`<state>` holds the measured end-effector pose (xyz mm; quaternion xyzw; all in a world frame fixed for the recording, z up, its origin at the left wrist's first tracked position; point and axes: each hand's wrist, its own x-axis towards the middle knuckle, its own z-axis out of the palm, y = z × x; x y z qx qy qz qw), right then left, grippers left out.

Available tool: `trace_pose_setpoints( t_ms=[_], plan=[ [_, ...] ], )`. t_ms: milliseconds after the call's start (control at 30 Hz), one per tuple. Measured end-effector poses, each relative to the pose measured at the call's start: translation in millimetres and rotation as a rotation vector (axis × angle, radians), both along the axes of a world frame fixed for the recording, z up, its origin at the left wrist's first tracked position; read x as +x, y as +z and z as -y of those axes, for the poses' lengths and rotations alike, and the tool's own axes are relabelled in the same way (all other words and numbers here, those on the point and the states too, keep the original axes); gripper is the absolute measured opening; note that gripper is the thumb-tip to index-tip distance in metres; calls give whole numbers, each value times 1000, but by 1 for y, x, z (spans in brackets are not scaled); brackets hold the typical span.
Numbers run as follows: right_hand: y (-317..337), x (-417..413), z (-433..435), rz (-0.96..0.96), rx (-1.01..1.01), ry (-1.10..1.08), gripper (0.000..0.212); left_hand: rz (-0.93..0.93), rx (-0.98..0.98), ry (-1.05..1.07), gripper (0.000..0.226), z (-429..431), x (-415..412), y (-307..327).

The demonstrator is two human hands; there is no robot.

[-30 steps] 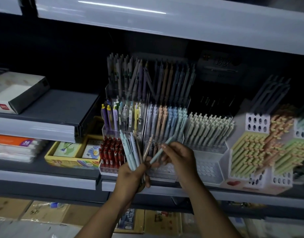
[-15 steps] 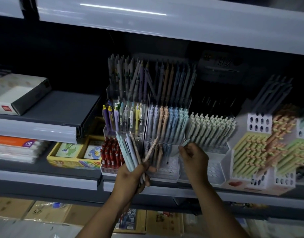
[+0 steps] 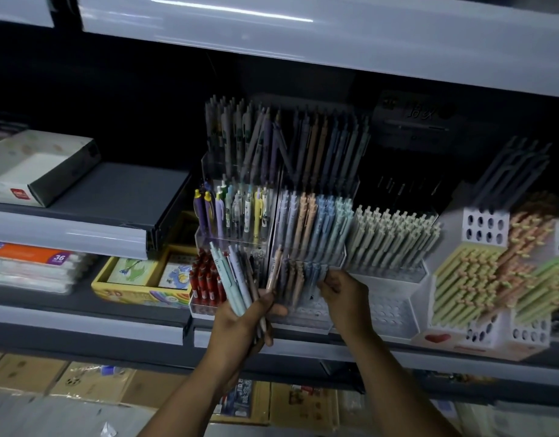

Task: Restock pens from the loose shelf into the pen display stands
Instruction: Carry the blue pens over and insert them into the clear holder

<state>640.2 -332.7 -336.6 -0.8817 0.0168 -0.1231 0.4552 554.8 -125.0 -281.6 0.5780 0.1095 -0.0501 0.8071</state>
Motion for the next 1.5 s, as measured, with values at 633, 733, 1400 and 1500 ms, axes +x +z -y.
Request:
trace_pose_setpoints(
  t_ms=[633, 733, 1400, 1500],
  plan=[
    [69, -38, -42, -180, 516, 297, 20, 42, 9, -112, 29, 12, 8, -5],
    [67, -38, -41, -264, 621, 324, 16, 38, -36, -129, 24, 13, 9, -4],
    [32, -36, -30, 49, 479, -22, 5, 47, 3, -51, 12, -2, 6, -19],
    [28, -38, -37, 79, 344, 35, 9, 53, 2, -67, 15, -1, 2, -17]
  ],
)
